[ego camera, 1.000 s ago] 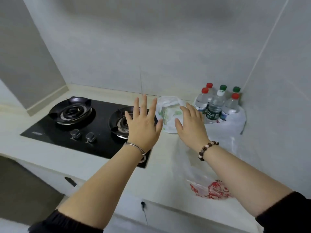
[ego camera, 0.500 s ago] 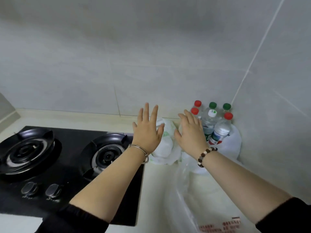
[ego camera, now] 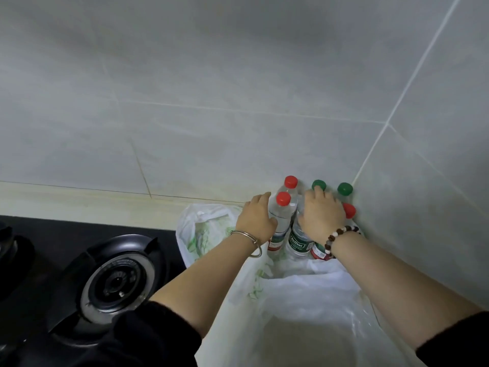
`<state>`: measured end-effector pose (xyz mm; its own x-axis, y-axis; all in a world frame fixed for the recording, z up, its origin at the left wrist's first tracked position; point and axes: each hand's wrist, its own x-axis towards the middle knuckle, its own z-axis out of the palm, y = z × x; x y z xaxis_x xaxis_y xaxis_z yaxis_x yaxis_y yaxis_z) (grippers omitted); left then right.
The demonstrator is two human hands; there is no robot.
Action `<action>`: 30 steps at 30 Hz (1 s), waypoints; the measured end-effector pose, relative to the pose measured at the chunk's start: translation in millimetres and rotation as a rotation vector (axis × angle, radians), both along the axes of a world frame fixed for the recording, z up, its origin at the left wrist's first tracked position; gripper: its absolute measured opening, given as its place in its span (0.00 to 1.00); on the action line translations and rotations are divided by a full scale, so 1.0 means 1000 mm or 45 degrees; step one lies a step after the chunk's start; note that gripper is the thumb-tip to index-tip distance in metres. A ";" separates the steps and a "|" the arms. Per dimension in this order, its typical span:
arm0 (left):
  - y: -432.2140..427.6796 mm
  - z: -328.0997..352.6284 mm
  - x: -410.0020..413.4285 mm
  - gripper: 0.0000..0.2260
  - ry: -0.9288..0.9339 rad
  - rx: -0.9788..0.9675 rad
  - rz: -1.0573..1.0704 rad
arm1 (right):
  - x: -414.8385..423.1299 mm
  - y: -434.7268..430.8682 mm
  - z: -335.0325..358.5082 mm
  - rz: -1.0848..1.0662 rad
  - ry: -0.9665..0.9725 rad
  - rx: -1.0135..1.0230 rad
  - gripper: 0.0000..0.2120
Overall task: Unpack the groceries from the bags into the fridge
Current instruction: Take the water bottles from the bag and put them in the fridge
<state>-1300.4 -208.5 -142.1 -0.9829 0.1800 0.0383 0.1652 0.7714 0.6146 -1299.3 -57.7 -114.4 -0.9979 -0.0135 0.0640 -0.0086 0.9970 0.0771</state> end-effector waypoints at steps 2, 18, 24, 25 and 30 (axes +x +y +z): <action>0.011 0.002 -0.011 0.31 -0.033 0.096 -0.016 | -0.004 0.005 -0.003 0.036 -0.047 -0.053 0.20; 0.010 -0.038 -0.026 0.31 -0.230 0.164 -0.164 | 0.002 0.003 -0.057 -0.237 0.069 -1.333 0.26; 0.006 -0.046 -0.022 0.27 -0.142 0.142 -0.097 | 0.007 0.001 -0.066 -0.266 0.117 -1.246 0.26; 0.006 -0.047 -0.021 0.27 -0.128 0.152 -0.084 | 0.009 0.001 -0.066 -0.268 0.130 -1.226 0.25; 0.002 -0.032 -0.015 0.29 -0.044 0.222 -0.052 | 0.022 -0.002 -0.054 -0.294 0.266 -1.193 0.23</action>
